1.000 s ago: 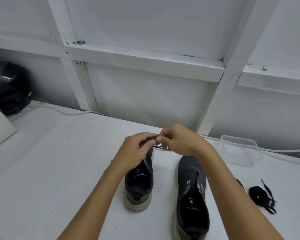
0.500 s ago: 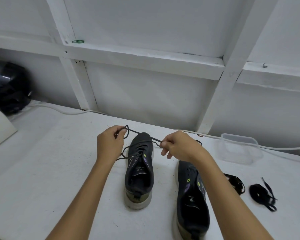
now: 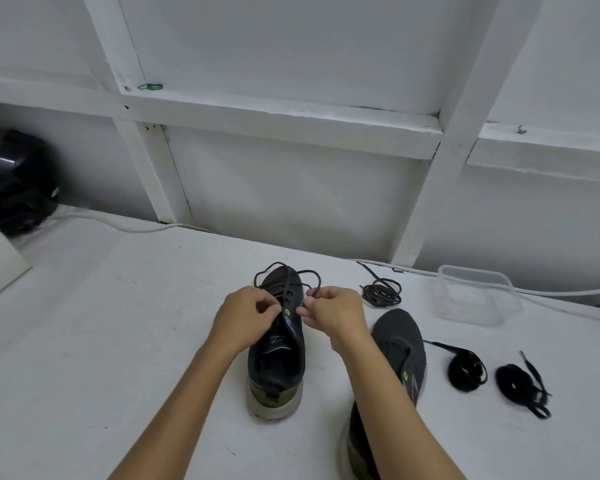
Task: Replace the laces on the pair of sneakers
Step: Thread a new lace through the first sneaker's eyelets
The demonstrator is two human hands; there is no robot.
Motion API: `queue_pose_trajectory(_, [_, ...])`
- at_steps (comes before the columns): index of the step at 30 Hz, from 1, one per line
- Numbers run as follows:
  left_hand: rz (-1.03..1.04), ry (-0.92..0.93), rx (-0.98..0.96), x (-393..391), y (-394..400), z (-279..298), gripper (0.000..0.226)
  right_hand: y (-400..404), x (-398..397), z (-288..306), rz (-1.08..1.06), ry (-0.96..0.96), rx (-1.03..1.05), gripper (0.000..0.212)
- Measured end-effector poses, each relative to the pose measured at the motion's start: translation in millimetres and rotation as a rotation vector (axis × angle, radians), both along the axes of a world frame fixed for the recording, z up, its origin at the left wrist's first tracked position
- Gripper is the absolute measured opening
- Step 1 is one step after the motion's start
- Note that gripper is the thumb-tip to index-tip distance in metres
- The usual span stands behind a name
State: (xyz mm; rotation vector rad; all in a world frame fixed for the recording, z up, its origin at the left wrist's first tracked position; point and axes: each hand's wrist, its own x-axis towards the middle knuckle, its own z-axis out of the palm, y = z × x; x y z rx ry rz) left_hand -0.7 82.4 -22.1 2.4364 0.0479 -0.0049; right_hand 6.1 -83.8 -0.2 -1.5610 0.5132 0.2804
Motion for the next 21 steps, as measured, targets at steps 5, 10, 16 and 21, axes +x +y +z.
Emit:
queue_pose_trajectory(5, [-0.002,0.004,-0.036,0,1,-10,0.010,19,4,-5,-0.056,-0.052,-0.125,0.017])
queue_pose_trajectory(10, [-0.010,0.029,-0.068,2,2,-12,0.014,33,-7,-20,-0.162,-0.082,-0.190,0.024])
queue_pose_trajectory(16, [0.018,0.066,-0.157,-1,1,-16,0.018,34,-12,-27,-0.139,-0.077,-0.259,0.015])
queue_pose_trajectory(21, [0.045,0.073,-0.215,-2,-1,-18,0.017,33,-12,-28,-0.159,-0.086,-0.263,0.009])
